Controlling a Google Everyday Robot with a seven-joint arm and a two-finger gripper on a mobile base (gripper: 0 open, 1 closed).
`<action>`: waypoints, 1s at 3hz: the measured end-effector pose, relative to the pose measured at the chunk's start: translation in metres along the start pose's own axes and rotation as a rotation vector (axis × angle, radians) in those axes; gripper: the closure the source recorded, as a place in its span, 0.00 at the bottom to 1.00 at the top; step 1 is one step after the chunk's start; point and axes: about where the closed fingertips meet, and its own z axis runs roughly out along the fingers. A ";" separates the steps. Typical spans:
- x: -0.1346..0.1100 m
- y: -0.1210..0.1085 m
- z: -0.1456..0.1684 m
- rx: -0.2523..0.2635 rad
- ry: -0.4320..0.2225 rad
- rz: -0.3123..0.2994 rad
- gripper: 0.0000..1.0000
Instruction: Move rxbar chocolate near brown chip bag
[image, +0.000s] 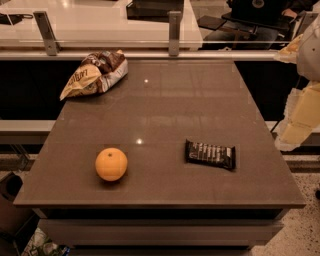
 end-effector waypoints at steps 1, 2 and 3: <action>0.000 0.000 0.000 0.000 0.000 0.000 0.00; 0.000 0.000 0.002 -0.003 -0.018 0.005 0.00; -0.001 0.004 0.021 -0.037 -0.078 0.026 0.00</action>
Offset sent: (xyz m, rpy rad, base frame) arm 0.0023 -0.0002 -0.0098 0.0462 0.0128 0.0038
